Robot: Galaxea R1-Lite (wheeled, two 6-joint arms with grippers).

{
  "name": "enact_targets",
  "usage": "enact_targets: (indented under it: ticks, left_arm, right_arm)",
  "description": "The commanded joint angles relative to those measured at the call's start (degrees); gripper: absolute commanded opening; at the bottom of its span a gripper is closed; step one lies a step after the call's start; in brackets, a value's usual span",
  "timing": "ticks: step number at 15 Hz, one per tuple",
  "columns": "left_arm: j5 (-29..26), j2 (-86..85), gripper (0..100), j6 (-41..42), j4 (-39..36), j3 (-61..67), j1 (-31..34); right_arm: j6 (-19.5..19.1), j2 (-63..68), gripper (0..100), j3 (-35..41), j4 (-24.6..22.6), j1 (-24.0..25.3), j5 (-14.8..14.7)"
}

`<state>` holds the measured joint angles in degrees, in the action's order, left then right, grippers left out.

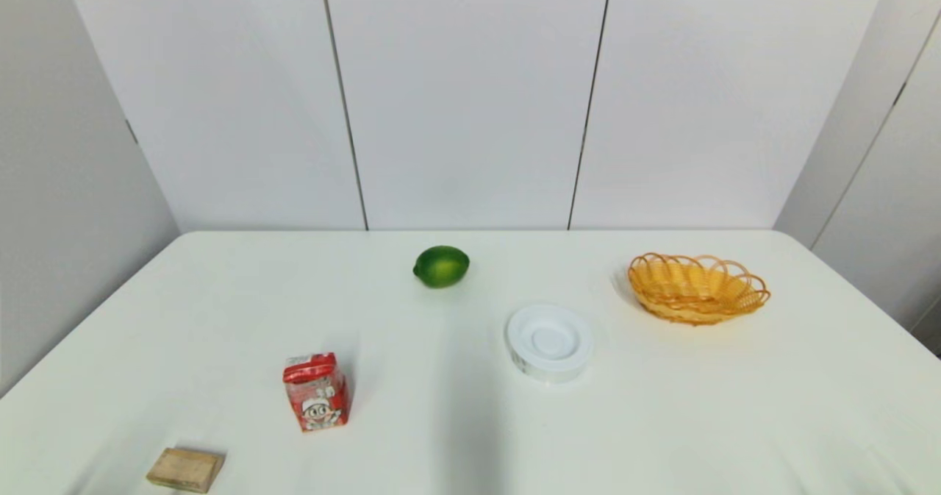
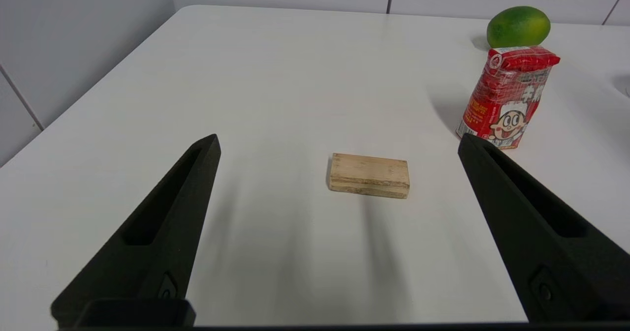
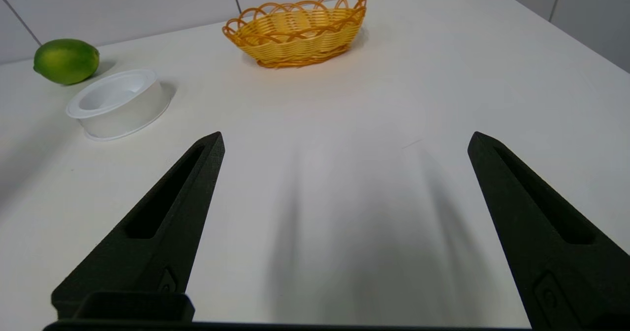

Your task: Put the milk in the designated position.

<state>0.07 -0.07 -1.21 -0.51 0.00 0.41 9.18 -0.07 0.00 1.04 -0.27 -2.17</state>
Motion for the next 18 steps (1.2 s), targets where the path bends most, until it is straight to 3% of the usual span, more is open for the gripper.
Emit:
enact_targets:
  ticks: [1, 11, 14, 16, 18]
  left_arm:
    - [0.0, 0.1, 100, 0.0, 0.0, 0.0, 0.0]
    - [0.2, 0.3, 100, 0.4, 0.4, -0.3, 0.0]
    - [-0.4, 13.9, 100, 8.2, -1.4, -6.2, 0.1]
    - [-5.2, 28.2, 100, 16.9, -8.6, -9.9, -0.2]
    - [-15.6, 42.3, 100, 24.2, -16.2, -13.0, -0.9]
  right_arm:
    - [0.0, 0.1, 100, 0.0, 0.0, 0.0, 0.0]
    - [0.0, 0.1, 100, 0.0, 0.0, 0.0, 0.0]
    - [0.0, 0.1, 100, 0.0, 0.0, 0.0, 0.0]
    - [0.0, 0.1, 100, 0.0, 0.0, 0.0, 0.0]
    - [0.0, 0.1, 100, 0.0, 0.0, 0.0, 0.0]
